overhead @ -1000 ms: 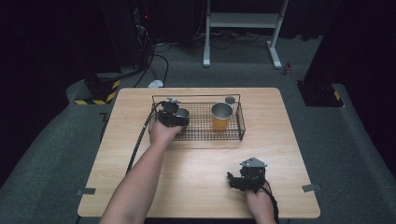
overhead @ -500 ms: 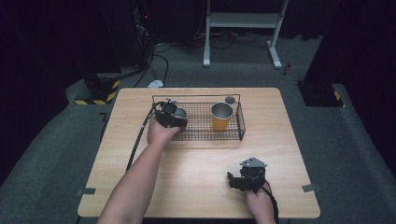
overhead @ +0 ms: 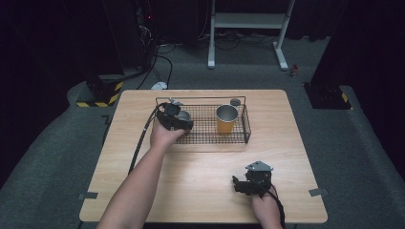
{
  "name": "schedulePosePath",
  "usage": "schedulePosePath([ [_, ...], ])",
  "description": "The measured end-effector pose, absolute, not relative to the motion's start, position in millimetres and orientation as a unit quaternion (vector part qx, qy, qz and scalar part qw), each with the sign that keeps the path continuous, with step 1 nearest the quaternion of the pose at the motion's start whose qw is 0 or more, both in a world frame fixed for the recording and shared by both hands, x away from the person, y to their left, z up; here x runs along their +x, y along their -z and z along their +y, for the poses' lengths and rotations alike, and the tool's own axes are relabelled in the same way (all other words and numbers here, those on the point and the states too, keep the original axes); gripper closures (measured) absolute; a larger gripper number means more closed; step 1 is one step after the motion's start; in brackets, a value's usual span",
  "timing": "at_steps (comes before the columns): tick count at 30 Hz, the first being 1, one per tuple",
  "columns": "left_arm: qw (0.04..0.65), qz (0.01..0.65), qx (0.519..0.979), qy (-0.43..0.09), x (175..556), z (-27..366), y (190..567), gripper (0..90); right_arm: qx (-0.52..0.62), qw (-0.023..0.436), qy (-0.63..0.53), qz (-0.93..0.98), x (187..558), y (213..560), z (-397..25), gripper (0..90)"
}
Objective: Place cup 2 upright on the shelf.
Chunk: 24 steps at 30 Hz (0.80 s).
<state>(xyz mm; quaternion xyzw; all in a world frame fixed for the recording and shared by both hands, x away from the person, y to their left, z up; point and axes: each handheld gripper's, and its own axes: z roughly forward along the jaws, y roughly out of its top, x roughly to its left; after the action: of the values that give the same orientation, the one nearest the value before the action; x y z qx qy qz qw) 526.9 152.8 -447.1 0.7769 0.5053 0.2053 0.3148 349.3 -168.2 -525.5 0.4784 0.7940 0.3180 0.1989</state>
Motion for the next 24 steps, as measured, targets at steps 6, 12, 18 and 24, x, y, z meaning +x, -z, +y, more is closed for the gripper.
schedulePosePath([
  [6, 0.341, 0.497, 0.768, -0.218, 519.8, 158.1, 440.1, 0.0, 0.479, 0.199, -0.318, 0.793, 349.2, 525.5, -168.1, 9.0],
  [12, 0.363, 0.495, 0.757, -0.224, 514.6, 162.6, 434.7, 0.1, 0.478, 0.199, -0.318, 0.794, 349.1, 525.5, -168.2, 9.0],
  [18, 0.374, 0.490, 0.754, -0.227, 510.5, 167.9, 430.7, 0.1, 0.475, 0.199, -0.318, 0.795, 349.1, 525.6, -168.4, 9.0],
  [24, 0.392, 0.489, 0.748, -0.219, 505.7, 171.5, 426.9, 0.1, 0.475, 0.200, -0.319, 0.796, 349.1, 525.6, -168.4, 9.0],
])
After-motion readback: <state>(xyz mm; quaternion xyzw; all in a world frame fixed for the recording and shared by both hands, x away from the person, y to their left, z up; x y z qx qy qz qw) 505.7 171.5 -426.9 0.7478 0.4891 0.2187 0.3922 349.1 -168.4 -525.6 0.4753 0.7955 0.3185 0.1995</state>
